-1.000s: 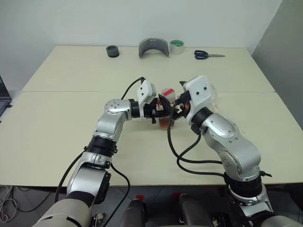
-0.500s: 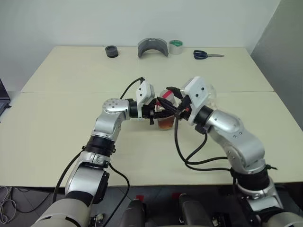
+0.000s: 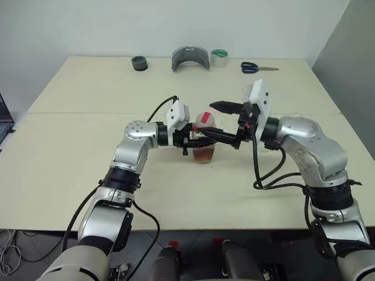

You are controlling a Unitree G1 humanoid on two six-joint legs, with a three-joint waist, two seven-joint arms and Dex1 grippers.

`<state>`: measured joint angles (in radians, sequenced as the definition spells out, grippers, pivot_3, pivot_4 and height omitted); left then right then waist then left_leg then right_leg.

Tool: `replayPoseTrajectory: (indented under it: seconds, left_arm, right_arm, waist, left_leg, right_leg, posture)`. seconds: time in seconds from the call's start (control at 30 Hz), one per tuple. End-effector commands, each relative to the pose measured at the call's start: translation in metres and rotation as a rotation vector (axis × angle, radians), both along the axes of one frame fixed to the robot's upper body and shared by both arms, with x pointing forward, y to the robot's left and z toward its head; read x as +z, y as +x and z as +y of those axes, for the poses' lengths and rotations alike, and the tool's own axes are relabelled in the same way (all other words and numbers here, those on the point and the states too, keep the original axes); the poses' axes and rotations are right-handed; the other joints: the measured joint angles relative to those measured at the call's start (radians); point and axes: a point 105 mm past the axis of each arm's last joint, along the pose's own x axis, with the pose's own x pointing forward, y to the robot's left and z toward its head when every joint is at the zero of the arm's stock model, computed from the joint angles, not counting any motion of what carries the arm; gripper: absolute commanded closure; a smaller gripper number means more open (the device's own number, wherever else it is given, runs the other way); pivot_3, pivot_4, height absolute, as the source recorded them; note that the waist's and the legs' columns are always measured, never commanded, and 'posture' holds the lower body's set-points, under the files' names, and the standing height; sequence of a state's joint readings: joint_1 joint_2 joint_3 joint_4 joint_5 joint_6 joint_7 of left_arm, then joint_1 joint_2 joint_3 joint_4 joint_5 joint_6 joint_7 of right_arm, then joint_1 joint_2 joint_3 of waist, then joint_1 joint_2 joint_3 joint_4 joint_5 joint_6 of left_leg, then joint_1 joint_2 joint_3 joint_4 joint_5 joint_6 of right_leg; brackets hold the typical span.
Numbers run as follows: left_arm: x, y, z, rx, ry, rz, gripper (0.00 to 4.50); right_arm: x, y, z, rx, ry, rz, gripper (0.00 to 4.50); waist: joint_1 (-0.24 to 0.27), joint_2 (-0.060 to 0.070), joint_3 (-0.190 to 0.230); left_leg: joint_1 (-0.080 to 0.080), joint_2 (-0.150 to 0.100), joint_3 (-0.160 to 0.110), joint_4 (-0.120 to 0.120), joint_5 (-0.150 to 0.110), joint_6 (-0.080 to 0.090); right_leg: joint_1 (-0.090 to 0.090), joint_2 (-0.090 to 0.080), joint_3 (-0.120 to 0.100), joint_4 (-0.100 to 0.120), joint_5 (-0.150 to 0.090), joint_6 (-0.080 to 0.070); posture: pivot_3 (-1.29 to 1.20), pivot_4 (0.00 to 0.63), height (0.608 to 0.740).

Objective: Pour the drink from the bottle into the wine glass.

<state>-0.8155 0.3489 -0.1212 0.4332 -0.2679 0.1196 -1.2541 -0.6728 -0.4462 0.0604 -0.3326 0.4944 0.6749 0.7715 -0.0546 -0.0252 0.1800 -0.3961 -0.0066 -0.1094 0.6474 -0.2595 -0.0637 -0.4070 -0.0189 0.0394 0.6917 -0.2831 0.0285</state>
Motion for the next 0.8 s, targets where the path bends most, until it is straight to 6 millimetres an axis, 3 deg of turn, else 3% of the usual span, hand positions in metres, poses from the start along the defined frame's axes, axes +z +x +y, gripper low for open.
replayPoseTrajectory:
  seconds: [0.03, 0.23, 0.4, 0.8]
  left_arm:
    - [0.021, -0.004, -0.002, -0.013, -0.043, -0.077, 2.81]
    - [0.021, -0.006, -0.003, -0.028, -0.045, -0.074, 2.81]
    - [0.021, -0.007, -0.004, -0.037, -0.042, -0.074, 2.81]
    - [0.017, -0.007, -0.002, -0.038, -0.031, -0.066, 2.81]
  right_arm:
    - [0.013, -0.027, 0.008, -0.018, 0.061, -0.091, 0.55]
    - [0.006, -0.013, 0.021, -0.194, 0.062, -0.171, 0.55]
    - [0.008, 0.001, 0.011, -0.278, 0.077, -0.182, 0.55]
    - [0.001, 0.002, -0.010, -0.328, 0.039, -0.167, 0.55]
  waist:
    - [0.000, 0.000, 0.000]
    - [-0.003, 0.000, 0.000]
    - [-0.002, 0.000, 0.000]
    - [-0.002, 0.000, 0.000]
  left_leg:
    - [0.000, 0.000, 0.000, 0.000, 0.000, 0.000]
    - [0.002, 0.000, 0.001, 0.000, 0.000, 0.000]
    - [0.001, 0.000, 0.001, 0.000, 0.000, 0.000]
    - [0.001, 0.000, 0.001, 0.000, 0.000, 0.000]
  right_leg:
    - [0.000, 0.000, 0.000, 0.000, 0.000, 0.000]
    - [0.000, 0.001, 0.001, 0.002, 0.000, 0.000]
    - [0.000, 0.000, 0.001, 0.001, 0.000, 0.000]
    - [0.000, 0.001, 0.001, 0.001, 0.000, 0.000]
  posture:
    - [0.00, 0.150, 0.740]
    - [0.00, 0.150, 0.740]
    - [0.00, 0.150, 0.740]
    - [0.00, 0.150, 0.740]
